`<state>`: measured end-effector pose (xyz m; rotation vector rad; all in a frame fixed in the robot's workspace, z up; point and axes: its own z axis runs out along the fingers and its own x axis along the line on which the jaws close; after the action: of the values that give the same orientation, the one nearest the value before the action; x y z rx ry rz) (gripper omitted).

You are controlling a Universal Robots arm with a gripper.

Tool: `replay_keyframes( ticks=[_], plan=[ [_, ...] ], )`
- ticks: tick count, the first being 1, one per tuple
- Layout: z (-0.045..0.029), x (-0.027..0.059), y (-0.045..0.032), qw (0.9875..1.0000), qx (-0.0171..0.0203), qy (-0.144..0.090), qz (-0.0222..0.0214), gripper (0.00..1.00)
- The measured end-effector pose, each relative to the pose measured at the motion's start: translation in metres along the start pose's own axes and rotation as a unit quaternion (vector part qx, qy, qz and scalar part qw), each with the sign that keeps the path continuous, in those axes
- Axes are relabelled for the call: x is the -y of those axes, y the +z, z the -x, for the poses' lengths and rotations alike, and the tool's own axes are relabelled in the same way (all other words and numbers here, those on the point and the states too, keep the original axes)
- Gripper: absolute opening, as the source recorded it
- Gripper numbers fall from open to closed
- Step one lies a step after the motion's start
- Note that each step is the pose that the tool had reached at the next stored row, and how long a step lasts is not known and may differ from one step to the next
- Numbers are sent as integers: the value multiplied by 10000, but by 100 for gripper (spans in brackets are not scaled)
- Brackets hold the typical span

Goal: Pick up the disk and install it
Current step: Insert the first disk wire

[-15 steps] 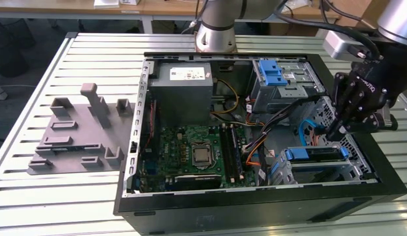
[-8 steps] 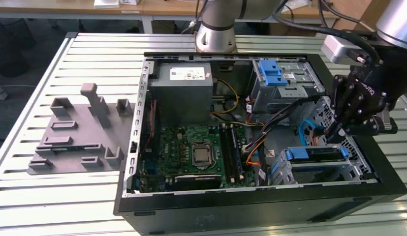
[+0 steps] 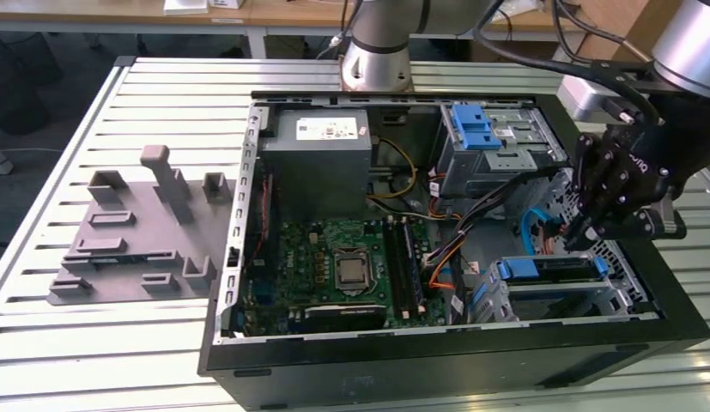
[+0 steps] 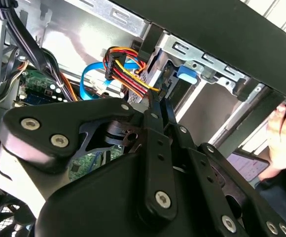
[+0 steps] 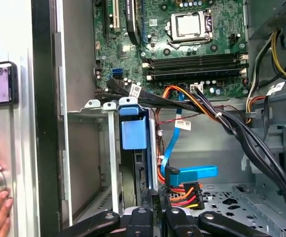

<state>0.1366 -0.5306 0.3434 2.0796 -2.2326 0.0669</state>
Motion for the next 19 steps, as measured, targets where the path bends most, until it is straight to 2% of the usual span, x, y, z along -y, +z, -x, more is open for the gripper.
replay_keyframes(
  ticks=[1, 6, 14, 19],
  plan=[
    [-7, -1, 8, 10000, 15, -13, 0, 16],
    [-52, -2, 38, 9999, 15, -104, -9, 16],
    [-76, -2, 67, 9999, 36, -105, -11, 16],
    [-81, -5, 97, 9999, 36, -95, -11, 16]
  ],
)
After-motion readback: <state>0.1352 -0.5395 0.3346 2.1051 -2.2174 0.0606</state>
